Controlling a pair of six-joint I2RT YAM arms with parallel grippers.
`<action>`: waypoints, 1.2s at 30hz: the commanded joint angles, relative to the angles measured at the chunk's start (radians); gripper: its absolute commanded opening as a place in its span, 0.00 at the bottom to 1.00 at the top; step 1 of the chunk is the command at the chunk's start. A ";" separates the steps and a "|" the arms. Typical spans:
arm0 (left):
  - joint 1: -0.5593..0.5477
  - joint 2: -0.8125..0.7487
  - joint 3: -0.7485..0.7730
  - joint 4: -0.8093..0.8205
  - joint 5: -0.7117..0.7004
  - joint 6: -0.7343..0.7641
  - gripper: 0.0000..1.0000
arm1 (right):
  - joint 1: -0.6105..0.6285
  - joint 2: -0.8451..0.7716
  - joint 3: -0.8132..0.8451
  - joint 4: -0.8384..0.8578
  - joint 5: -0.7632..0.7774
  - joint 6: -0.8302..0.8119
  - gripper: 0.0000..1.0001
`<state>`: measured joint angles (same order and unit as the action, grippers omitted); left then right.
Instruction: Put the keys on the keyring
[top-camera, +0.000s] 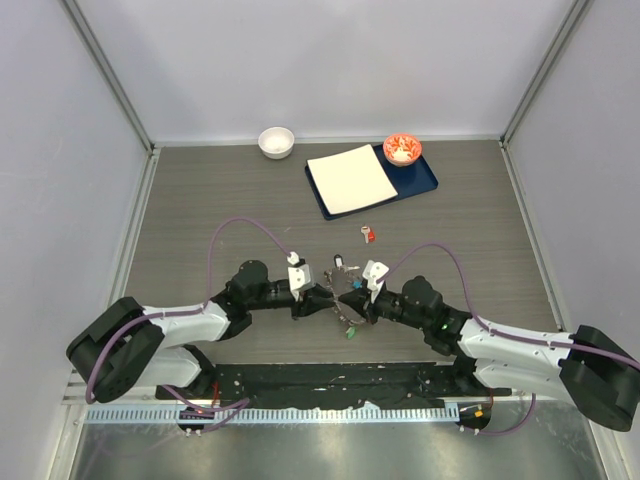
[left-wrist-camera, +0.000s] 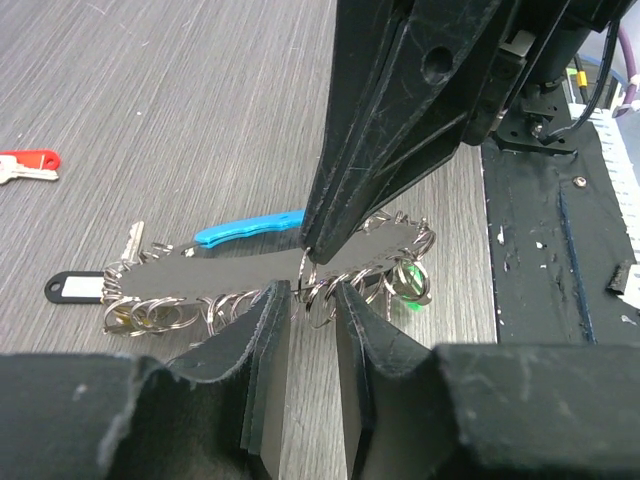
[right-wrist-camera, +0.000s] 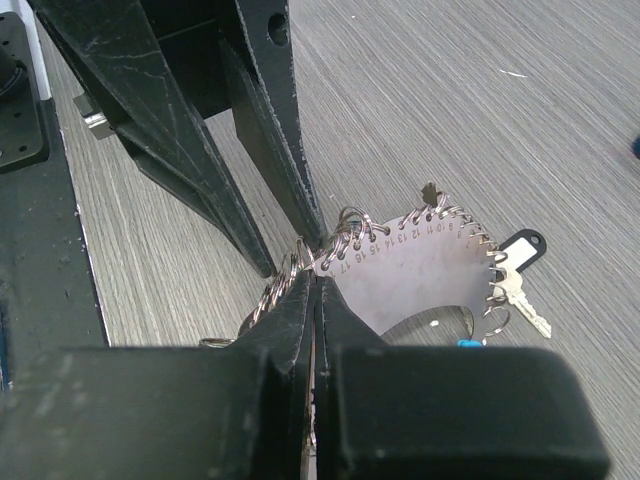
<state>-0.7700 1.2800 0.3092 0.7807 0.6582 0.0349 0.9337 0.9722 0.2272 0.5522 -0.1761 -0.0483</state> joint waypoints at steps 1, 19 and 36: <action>0.001 -0.019 0.010 0.018 -0.035 0.011 0.28 | -0.003 -0.036 0.001 0.072 -0.005 -0.007 0.01; 0.060 -0.015 -0.093 0.300 -0.037 -0.200 0.29 | -0.003 -0.055 -0.014 0.114 -0.005 0.025 0.01; 0.069 0.102 -0.048 0.423 0.061 -0.303 0.28 | -0.003 -0.061 -0.015 0.117 -0.005 0.033 0.01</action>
<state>-0.7063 1.3598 0.2253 1.0973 0.6834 -0.2394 0.9337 0.9394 0.2115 0.5739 -0.1780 -0.0238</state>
